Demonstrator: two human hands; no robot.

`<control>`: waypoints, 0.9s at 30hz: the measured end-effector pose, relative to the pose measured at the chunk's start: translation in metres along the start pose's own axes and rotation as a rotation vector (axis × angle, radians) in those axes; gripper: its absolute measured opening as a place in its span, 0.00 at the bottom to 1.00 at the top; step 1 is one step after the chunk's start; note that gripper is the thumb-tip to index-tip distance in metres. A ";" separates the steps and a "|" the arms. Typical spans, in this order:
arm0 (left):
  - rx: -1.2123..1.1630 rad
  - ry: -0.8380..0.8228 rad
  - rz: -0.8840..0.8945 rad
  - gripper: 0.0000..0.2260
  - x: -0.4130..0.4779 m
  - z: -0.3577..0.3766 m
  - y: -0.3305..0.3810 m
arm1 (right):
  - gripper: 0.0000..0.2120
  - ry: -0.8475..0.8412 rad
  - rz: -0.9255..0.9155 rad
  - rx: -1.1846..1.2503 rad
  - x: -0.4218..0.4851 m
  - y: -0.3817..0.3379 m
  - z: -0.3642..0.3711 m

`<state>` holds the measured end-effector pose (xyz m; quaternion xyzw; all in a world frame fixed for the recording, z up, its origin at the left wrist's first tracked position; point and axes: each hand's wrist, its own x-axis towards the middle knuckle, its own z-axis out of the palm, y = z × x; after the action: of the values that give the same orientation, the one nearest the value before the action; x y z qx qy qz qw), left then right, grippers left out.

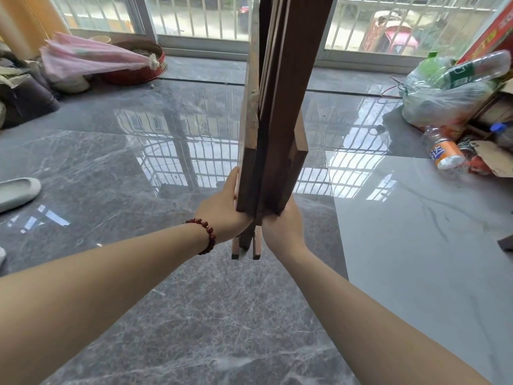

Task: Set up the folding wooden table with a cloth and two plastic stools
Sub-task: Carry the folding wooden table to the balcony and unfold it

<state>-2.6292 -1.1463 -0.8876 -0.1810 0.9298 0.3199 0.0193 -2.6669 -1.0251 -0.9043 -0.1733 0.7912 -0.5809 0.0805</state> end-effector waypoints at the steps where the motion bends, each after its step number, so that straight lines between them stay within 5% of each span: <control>1: -0.010 0.015 -0.006 0.26 0.001 0.003 -0.003 | 0.15 -0.012 -0.009 -0.008 0.000 0.001 -0.001; 6: -0.055 -0.113 -0.016 0.25 0.003 0.008 -0.009 | 0.20 -0.123 -0.014 -0.049 0.005 0.007 -0.008; 9: -0.027 -0.106 -0.068 0.05 -0.001 0.011 -0.006 | 0.29 -0.157 0.060 -0.044 0.006 0.015 -0.009; 13: -0.049 -0.046 -0.081 0.14 -0.010 0.013 0.005 | 0.37 -0.207 0.080 -0.055 0.010 0.024 -0.004; 17: -0.075 -0.078 -0.068 0.04 -0.006 0.012 -0.009 | 0.39 -0.201 0.082 -0.058 0.016 0.035 0.009; 21: -0.027 -0.074 -0.012 0.22 -0.003 0.013 -0.022 | 0.38 -0.178 0.078 -0.074 0.019 0.044 0.018; 27: -0.167 -0.055 -0.112 0.09 -0.004 0.022 -0.022 | 0.40 -0.267 0.156 -0.179 0.013 0.065 0.020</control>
<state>-2.6201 -1.1477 -0.9175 -0.2246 0.8875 0.3995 0.0474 -2.6845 -1.0305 -0.9711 -0.1934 0.8332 -0.4719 0.2140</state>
